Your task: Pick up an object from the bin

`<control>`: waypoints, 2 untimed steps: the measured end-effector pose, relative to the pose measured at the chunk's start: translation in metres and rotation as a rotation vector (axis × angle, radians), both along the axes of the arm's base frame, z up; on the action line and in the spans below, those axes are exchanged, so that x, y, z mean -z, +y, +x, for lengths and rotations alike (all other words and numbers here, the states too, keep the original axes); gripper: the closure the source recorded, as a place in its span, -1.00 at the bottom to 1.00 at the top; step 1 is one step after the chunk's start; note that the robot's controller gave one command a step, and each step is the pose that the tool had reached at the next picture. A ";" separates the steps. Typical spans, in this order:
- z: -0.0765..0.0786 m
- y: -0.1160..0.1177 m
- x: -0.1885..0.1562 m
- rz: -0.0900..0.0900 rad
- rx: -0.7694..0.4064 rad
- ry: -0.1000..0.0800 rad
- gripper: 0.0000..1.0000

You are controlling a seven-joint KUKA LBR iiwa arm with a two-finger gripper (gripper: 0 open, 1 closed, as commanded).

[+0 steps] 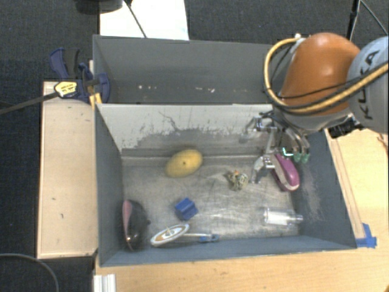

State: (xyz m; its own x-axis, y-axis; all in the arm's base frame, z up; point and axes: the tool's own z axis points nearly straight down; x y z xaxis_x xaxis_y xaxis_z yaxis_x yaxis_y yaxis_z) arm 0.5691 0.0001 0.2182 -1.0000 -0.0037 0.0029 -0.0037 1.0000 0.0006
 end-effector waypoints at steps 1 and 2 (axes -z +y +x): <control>0.006 0.077 0.079 0.003 0.060 0.001 -1.00; 0.014 0.160 0.136 0.002 -0.020 -0.007 -1.00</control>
Offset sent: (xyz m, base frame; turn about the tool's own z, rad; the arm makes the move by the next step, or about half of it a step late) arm 0.0073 0.0717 -0.0747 0.0667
